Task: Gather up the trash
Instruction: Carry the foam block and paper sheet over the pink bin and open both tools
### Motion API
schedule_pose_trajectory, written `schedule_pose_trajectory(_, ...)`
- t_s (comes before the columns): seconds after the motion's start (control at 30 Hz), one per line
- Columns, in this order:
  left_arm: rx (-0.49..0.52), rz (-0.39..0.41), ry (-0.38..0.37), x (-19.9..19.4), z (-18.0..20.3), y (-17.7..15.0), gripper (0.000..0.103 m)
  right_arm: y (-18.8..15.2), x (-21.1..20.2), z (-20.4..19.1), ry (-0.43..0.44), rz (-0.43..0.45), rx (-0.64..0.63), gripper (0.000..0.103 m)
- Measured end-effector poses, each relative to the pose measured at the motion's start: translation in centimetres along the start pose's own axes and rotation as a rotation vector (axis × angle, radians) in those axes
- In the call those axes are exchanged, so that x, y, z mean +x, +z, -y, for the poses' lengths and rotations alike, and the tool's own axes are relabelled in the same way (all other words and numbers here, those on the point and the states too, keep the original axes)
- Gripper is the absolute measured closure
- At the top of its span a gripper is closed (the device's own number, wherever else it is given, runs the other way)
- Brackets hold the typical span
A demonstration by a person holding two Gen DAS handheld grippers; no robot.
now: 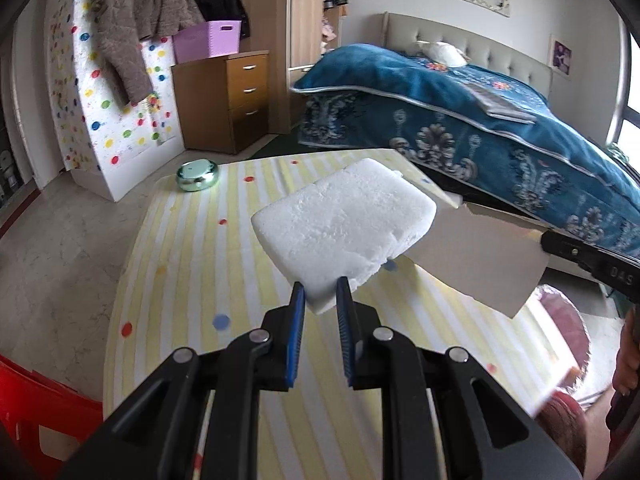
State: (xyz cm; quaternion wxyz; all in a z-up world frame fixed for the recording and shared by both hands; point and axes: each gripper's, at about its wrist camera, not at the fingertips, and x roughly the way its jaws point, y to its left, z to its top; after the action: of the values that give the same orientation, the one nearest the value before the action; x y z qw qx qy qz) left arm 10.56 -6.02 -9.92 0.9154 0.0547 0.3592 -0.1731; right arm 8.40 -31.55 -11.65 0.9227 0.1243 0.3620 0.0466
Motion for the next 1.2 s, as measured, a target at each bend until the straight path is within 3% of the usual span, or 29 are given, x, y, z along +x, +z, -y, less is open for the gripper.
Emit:
schedule_pose_trajectory(0.33, 0.115, 0.019, -0.089, -3.3, 6.3, -1.4, 0.088, -4.4, -11.2, 1.0, -0.159, 0.134, 0.019, 0.103)
schedule_pose_trajectory(0.63, 0.282, 0.038, -0.209, -4.7, 15.7, -1.6, 0.088, -7.2, -18.6, 4.9, -0.306, 0.205, 0.1, 0.103)
schedule_pose_trajectory(0.93, 0.438, 0.045, -0.319, -4.7, 25.0, -1.8, 0.088, -10.3, -23.9, 9.5, -0.478, 0.222, 0.213, 0.103)
schedule_pose_trajectory(1.2, 0.537, 0.002, -0.361, -2.2, 31.4, -2.0, 0.088, -12.2, -25.4, 14.3, -0.549, 0.2, 0.293, 0.103)
